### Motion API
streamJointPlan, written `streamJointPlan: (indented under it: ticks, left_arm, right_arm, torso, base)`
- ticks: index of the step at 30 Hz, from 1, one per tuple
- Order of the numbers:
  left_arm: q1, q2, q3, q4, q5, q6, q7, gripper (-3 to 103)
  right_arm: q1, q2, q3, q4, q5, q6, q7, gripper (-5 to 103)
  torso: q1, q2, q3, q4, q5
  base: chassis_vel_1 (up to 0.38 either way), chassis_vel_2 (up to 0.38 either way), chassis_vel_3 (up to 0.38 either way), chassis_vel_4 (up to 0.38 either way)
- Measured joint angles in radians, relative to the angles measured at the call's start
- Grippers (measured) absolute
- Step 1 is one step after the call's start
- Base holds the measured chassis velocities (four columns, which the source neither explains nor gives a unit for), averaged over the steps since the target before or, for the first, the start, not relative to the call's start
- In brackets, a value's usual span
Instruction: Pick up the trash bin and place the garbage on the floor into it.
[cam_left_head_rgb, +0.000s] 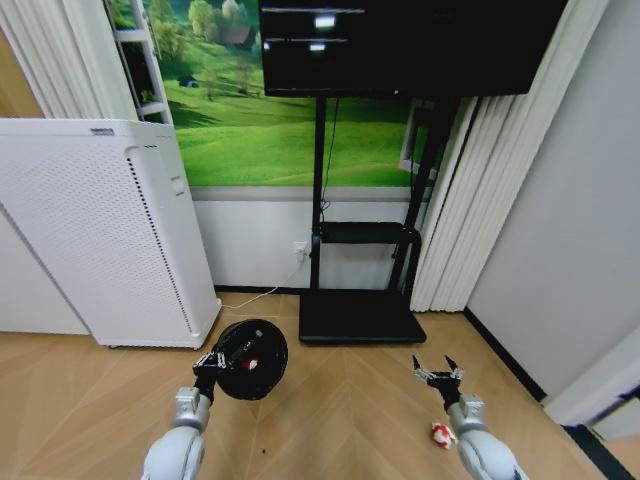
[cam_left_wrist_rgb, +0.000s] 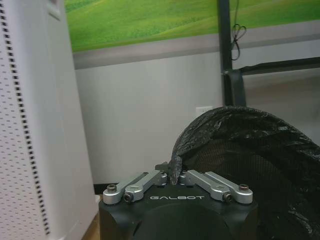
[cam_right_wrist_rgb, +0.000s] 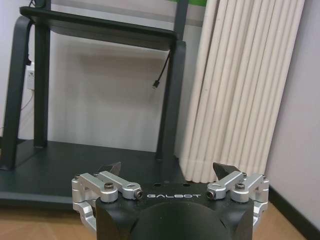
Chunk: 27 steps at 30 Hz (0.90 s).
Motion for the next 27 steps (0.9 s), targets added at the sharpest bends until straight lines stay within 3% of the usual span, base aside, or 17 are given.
streamJointPlan:
  ticks: [5, 12, 22, 27]
  left_arm:
    - [0.0, -0.002, 0.004, 0.002, 0.003, 0.0, 0.001, 4]
    - [-0.007, 0.0, 0.015, 0.01, 0.007, 0.0, -0.001, 4]
    - [-0.033, -0.012, 0.065, 0.068, 0.026, -0.005, 0.004, 4]
    - [-0.04, -0.009, 0.082, 0.074, 0.027, -0.005, 0.004, 4]
  right_arm:
    - [-0.001, -0.036, -0.032, -0.026, -0.031, -0.032, -0.005, 100]
    - [0.003, -0.117, -0.11, -0.104, 0.002, -0.082, -0.072, 100]
    - [-0.007, -0.117, -0.208, -0.182, 0.08, -0.255, 0.008, 100]
    - [0.008, -0.106, -0.249, -0.213, 0.11, -0.294, 0.03, 100]
  torso:
    - [0.0, 0.0, 0.0, -0.0001, 0.0003]
    - [0.0, 0.0, 0.0, 0.0009, -0.0001]
    - [0.0, 0.0, 0.0, 0.0003, 0.0002]
    - [0.0, 0.0, 0.0, 0.0008, 0.0001]
  base:
    - [-0.16, -0.145, 0.149, 0.118]
    - [0.056, 0.054, -0.039, -0.025]
    - [0.015, 0.015, -0.014, -0.012]
    - [0.0, 0.0, 0.0, 0.0]
